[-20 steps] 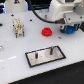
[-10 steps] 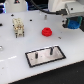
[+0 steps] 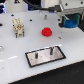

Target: Insert the blue gear onto the right peg, followed by the red gear

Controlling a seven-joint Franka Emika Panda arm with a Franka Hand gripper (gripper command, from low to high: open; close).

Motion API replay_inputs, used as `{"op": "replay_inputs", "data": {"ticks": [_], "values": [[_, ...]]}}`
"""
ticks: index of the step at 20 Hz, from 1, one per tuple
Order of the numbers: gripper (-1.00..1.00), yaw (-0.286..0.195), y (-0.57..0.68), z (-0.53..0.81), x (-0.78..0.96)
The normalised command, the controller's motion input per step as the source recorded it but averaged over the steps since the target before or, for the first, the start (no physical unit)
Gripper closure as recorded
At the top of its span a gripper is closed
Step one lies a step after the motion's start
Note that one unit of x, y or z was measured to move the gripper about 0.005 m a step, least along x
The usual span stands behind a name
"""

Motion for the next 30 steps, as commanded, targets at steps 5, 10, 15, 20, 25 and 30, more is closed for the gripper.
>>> {"op": "replay_inputs", "data": {"ticks": [5,10,15,20,25,30], "values": [[1.0,0.0,-0.42,0.32,0.61],[1.0,0.0,-0.35,0.21,0.68],[1.0,0.0,-0.3,0.08,0.72],[1.0,0.0,-0.26,0.01,0.63],[1.0,0.0,-0.28,-0.05,0.47],[1.0,0.0,-0.21,-0.11,0.3]]}}
